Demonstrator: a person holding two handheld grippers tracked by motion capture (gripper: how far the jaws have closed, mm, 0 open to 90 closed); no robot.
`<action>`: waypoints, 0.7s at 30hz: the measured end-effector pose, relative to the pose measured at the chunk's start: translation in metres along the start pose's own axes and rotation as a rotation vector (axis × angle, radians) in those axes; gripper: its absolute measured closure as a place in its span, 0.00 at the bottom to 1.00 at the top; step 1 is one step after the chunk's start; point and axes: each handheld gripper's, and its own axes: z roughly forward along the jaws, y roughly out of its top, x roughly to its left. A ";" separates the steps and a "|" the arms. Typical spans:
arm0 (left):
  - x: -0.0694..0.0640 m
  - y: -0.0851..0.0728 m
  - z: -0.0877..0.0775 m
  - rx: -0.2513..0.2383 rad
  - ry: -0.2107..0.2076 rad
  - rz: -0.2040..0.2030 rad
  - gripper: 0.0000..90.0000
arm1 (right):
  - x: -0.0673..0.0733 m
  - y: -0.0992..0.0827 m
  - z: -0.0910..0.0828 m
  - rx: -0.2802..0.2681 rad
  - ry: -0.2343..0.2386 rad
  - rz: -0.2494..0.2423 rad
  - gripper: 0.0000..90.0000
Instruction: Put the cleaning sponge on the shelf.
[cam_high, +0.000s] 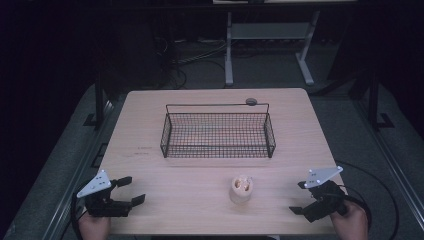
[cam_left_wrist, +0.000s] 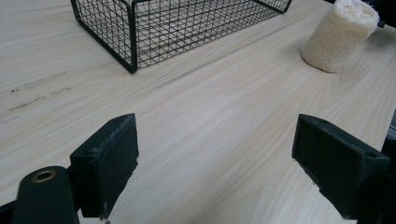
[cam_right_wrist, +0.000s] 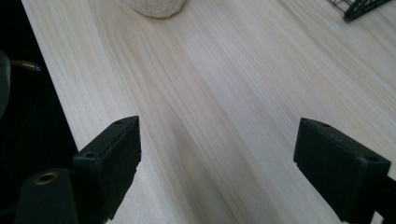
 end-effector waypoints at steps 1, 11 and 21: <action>0.000 0.000 -0.001 -0.001 0.000 0.000 0.15 | 0.000 0.002 0.000 0.003 0.005 -0.001 0.16; 0.000 -0.001 0.000 0.001 0.000 0.000 0.15 | 0.006 0.021 0.004 0.011 0.042 -0.048 0.16; 0.001 -0.001 -0.001 -0.001 0.000 -0.005 0.15 | 0.011 0.031 0.005 0.018 0.060 -0.066 0.16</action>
